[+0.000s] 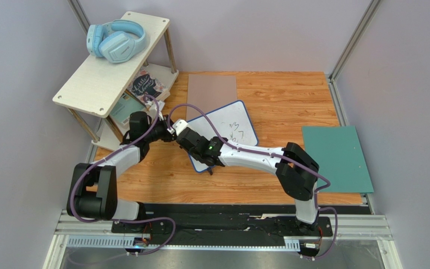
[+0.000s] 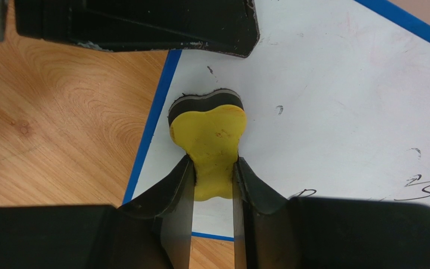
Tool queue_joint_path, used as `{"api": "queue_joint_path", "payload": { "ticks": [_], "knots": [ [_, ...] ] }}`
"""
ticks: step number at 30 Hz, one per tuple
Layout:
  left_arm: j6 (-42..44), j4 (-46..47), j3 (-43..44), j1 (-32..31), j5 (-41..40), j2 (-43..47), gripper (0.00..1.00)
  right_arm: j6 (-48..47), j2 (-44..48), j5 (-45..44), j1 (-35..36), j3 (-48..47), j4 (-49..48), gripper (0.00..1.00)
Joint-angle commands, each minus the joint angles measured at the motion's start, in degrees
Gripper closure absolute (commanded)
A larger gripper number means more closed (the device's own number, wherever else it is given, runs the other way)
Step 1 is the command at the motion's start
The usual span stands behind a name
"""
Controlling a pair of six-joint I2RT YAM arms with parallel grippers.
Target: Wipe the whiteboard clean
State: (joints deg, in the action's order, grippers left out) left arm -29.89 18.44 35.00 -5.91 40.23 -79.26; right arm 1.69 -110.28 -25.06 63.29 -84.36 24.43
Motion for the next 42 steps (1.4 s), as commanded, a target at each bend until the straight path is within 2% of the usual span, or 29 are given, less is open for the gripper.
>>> {"api": "queue_joint_path", "payload": {
  "ticks": [1,9,15,29,35,39,42],
  "knots": [
    [5.5,-5.0,0.4,-0.1,-4.3,-0.2,1.0,0.6,-2.1,0.4,-0.8,1.5,0.4,1.0],
    [5.8,-5.7,0.7,0.3,-4.5,0.4,1.0,8.2,0.3,-3.1,-8.5,4.7,-1.7,1.0],
    [5.9,-6.2,0.5,0.4,-4.3,1.0,1.0,8.5,3.2,-7.0,-12.1,7.5,-2.8,1.0],
    [6.1,-6.3,0.7,0.4,-3.7,1.0,1.0,-1.4,4.3,5.3,-1.2,9.7,-4.5,1.0],
    [6.0,-6.3,0.6,0.4,-3.4,1.0,1.0,-3.0,2.8,4.5,0.7,7.5,-3.9,1.0],
    [6.2,-6.4,0.6,0.4,-3.4,1.1,1.0,-2.0,0.5,-1.8,0.3,2.9,-3.5,1.0],
    [6.2,-6.5,0.4,0.4,-3.4,1.2,1.0,0.4,0.2,-3.1,-1.7,0.4,-2.5,1.0]
  ]
}}
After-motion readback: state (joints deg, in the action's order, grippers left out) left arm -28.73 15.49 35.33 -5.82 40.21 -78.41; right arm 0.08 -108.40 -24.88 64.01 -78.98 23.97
